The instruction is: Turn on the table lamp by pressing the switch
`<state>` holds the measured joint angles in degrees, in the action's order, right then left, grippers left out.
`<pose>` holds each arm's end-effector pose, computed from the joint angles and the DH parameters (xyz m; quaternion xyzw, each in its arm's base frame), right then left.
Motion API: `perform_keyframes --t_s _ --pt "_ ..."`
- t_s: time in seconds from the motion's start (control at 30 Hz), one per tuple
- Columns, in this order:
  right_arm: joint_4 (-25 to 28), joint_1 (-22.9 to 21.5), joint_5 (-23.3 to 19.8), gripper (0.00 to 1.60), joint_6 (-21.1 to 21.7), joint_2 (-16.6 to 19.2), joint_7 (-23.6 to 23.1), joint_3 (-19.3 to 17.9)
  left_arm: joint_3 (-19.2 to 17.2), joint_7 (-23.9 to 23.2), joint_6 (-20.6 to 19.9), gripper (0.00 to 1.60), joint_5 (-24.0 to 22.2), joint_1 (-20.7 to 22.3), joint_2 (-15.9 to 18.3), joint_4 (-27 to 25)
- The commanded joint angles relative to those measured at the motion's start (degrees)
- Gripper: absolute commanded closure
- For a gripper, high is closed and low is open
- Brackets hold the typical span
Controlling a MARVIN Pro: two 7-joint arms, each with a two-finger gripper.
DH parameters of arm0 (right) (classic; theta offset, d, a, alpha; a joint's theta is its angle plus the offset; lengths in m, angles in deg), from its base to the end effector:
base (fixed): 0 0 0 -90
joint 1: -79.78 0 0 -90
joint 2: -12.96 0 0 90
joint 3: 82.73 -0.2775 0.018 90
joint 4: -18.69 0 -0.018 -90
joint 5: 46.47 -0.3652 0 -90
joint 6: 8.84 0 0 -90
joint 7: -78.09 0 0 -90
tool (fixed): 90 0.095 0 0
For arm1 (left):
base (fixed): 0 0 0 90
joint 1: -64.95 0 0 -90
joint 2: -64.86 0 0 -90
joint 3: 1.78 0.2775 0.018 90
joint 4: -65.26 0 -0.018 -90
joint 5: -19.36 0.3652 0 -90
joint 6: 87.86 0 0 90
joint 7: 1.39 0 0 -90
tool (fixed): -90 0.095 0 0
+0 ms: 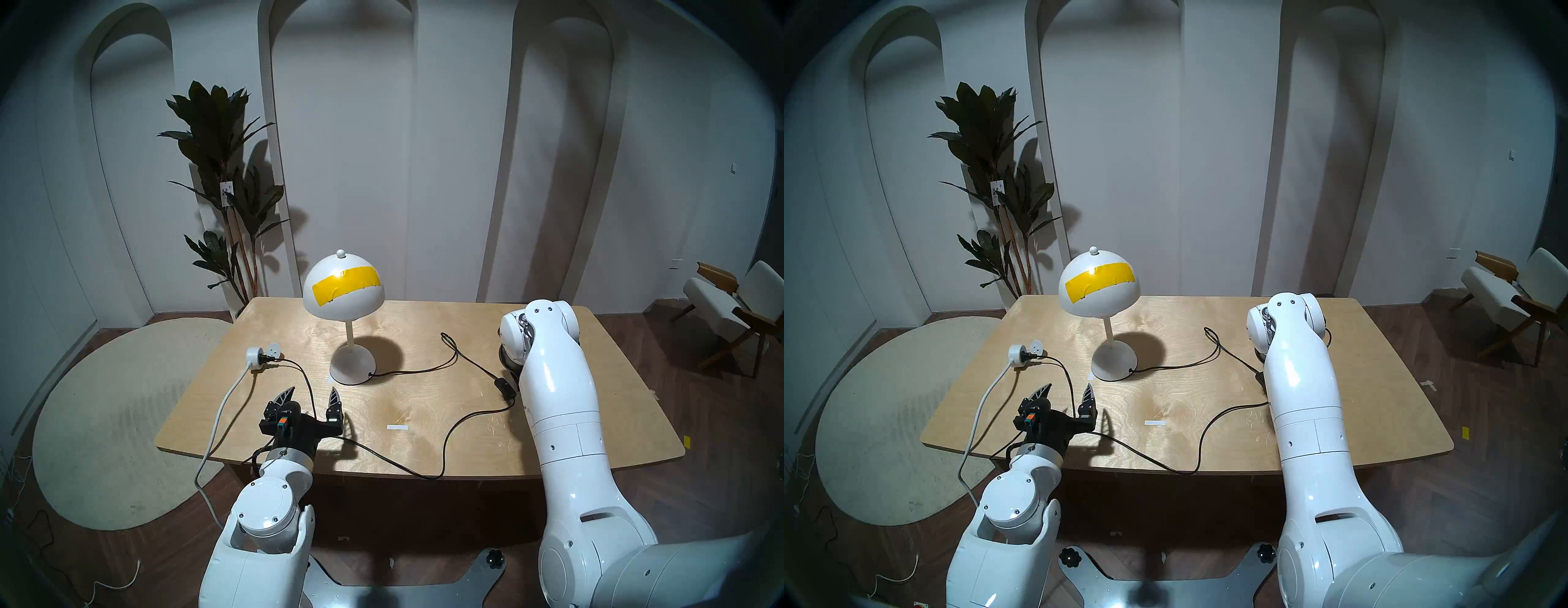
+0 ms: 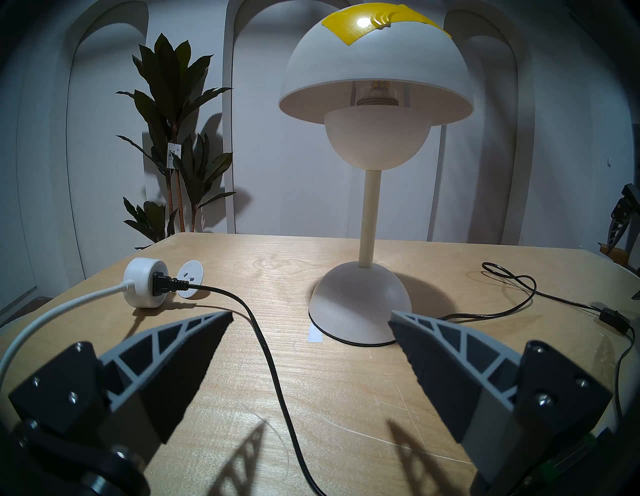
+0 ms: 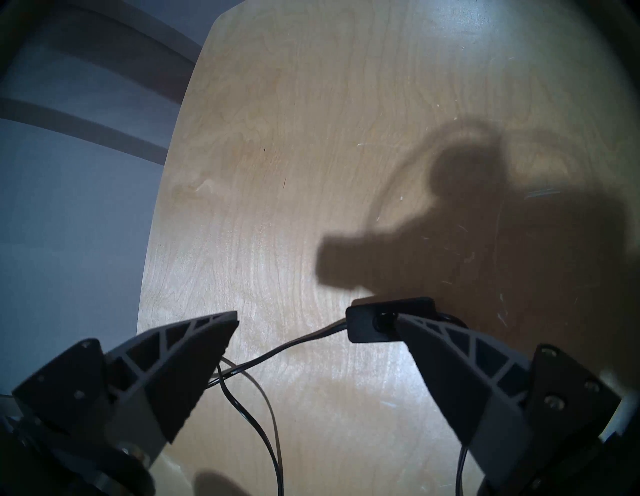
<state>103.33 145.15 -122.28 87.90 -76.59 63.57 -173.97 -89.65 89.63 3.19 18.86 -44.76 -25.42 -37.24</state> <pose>0.5341 -0.0317 -0.2182 -0.7019 0.6425 -0.2882 0.1072 0.3776 -0.0167 -0.3410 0.7441 0.0026 0.6679 0.0137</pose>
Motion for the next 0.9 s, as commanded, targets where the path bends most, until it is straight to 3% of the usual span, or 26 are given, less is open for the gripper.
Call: perform_keyframes --t_s 0.0,0.87 --pt "0.4 -1.3 -0.4 0.00 0.6 0.1 -0.1 0.1 0.0 0.0 0.2 0.00 0.0 0.3 0.0 -1.2" --pt "-6.3 -4.7 -1.7 0.00 0.4 0.1 -2.5 1.2 0.0 0.0 0.2 0.00 0.0 0.3 0.0 -1.2"
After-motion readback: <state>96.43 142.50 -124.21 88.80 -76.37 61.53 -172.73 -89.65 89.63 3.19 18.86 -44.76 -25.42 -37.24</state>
